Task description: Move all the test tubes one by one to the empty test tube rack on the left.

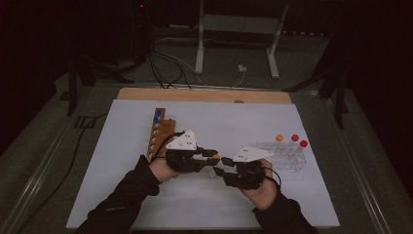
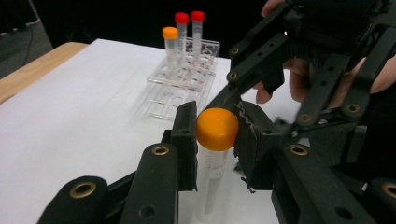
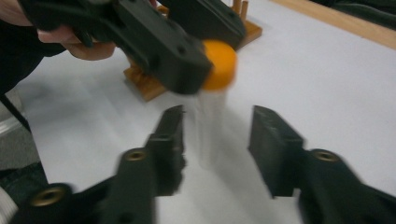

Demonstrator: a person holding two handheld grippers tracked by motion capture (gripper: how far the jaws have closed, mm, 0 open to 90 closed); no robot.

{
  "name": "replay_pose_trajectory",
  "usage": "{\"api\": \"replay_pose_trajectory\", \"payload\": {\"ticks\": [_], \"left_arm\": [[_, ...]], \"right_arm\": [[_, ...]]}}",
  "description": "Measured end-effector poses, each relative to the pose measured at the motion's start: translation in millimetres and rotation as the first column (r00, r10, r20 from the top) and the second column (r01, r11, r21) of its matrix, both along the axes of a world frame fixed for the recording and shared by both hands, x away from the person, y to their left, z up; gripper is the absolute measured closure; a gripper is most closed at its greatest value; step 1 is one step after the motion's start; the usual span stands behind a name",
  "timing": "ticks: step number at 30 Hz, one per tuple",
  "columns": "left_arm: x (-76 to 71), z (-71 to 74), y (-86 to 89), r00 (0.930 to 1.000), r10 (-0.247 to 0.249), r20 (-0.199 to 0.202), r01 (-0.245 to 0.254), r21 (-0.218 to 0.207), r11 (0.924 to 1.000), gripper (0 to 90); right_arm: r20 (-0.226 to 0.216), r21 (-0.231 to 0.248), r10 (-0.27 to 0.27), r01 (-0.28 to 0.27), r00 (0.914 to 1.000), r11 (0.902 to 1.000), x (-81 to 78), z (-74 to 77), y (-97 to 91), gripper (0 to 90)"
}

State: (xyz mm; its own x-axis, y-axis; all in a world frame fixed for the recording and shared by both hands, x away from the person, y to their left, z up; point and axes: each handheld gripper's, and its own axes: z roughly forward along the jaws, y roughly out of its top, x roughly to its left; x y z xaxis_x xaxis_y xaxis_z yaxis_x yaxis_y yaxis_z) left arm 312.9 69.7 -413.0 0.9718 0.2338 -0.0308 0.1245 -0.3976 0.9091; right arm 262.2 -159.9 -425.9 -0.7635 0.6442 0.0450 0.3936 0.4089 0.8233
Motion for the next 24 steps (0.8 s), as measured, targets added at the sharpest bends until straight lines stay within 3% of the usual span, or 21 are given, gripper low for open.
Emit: {"api": "replay_pose_trajectory", "payload": {"ticks": [4, 9, 12, 17, 20, 24], "left_arm": [[2.9, 7.1, 9.9, 0.9995, 0.030, 0.014, -0.030, 0.006, 0.9995, 71.2], [8.9, 20.3, 28.4, 0.9967, 0.078, 0.023, -0.078, -0.002, 0.9969, 71.2], [12.7, 27.4, 40.2, 0.9934, 0.110, 0.032, -0.110, -0.002, 0.9939, 71.2], [18.5, 36.0, 58.4, 0.9852, 0.166, 0.043, -0.166, -0.006, 0.9861, 71.2], [21.9, 39.8, 68.8, 0.9793, 0.196, 0.048, -0.196, -0.005, 0.9805, 71.2], [26.9, 42.9, 82.8, 0.9679, 0.246, 0.053, -0.246, -0.008, 0.9693, 71.1]], "right_arm": [[0.022, 0.035, -0.018, 0.017, 0.9996, 0.9992, 0.3, 4.3, -6.3, 37.0], [0.018, 0.083, -0.017, 0.016, 0.9997, 0.9965, 1.5, 11.0, -12.5, 29.9], [0.025, 0.091, -0.050, 0.047, 0.9985, 0.9947, 1.4, 12.2, -14.8, 26.6], [0.049, 0.083, -0.082, 0.078, 0.9954, 0.9934, -0.1, 13.1, -14.8, 15.0], [0.052, 0.095, -0.094, 0.089, 0.9942, 0.9914, -0.2, 13.7, -15.7, 12.7], [0.057, 0.111, -0.091, 0.084, 0.9943, 0.9903, -0.4, 14.7, -18.2, 5.8]]}}
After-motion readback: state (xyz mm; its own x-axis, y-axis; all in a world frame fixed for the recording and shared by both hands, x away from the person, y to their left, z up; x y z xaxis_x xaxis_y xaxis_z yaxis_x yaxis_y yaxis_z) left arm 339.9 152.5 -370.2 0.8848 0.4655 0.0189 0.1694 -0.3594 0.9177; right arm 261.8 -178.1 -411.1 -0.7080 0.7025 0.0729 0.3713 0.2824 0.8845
